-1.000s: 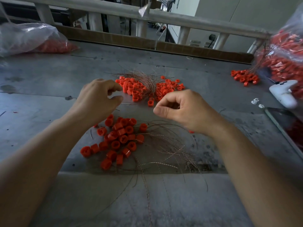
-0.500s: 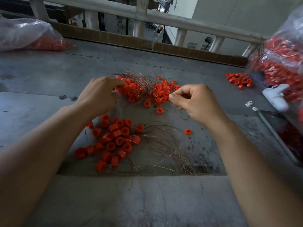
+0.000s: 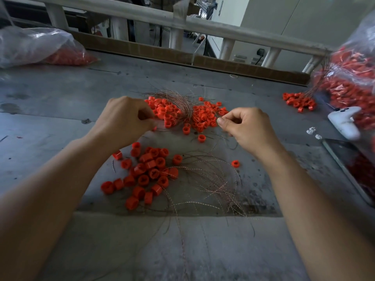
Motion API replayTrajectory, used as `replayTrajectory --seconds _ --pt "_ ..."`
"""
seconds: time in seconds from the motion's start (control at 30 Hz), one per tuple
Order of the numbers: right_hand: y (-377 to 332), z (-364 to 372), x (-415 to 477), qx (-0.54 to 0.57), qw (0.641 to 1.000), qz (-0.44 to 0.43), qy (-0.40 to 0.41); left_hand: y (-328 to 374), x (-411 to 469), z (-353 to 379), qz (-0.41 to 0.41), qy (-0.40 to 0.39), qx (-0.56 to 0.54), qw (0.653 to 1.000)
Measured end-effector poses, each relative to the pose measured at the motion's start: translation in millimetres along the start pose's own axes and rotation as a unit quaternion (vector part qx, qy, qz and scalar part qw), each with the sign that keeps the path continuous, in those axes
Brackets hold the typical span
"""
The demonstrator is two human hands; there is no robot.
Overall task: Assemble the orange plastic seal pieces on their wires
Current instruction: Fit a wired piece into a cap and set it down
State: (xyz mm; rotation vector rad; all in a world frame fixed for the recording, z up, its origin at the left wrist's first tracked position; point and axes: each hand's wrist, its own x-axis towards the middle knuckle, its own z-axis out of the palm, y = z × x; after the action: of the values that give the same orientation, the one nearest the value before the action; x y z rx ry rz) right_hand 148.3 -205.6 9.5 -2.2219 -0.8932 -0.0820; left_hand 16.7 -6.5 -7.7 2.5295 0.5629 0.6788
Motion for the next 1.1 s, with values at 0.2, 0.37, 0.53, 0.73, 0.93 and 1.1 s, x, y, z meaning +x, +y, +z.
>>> replayTrajectory --seconds 0.2,0.37,0.53,0.73,0.93,1.1 --pt "-1.3 9.3 3.1 -0.018 0.999 -0.039 -0.009 17.3 -12.2 -11.0 -0.012 -0.007 -0.034 0.999" --pt "-6.1 27.2 6.1 -0.137 0.98 -0.088 -0.116 31.3 -20.4 -9.7 0.006 -0.037 -0.039 0.999" --pt "-6.0 32.8 5.1 -0.186 0.967 -0.089 -0.151 36.7 -22.6 -9.1 0.023 -0.047 -0.035 0.998" --pt "-8.0 33.5 4.4 -0.167 0.971 -0.108 -0.13 39.5 -24.1 -9.6 0.026 -0.054 -0.046 0.997" --pt "-13.0 24.7 0.8 0.06 0.995 -0.042 -0.064 40.2 -25.6 -10.7 0.026 -0.078 -0.087 0.993" --pt "-12.0 15.6 0.3 0.145 0.989 -0.013 -0.017 43.1 -27.2 -9.9 0.038 -0.09 -0.103 0.99"
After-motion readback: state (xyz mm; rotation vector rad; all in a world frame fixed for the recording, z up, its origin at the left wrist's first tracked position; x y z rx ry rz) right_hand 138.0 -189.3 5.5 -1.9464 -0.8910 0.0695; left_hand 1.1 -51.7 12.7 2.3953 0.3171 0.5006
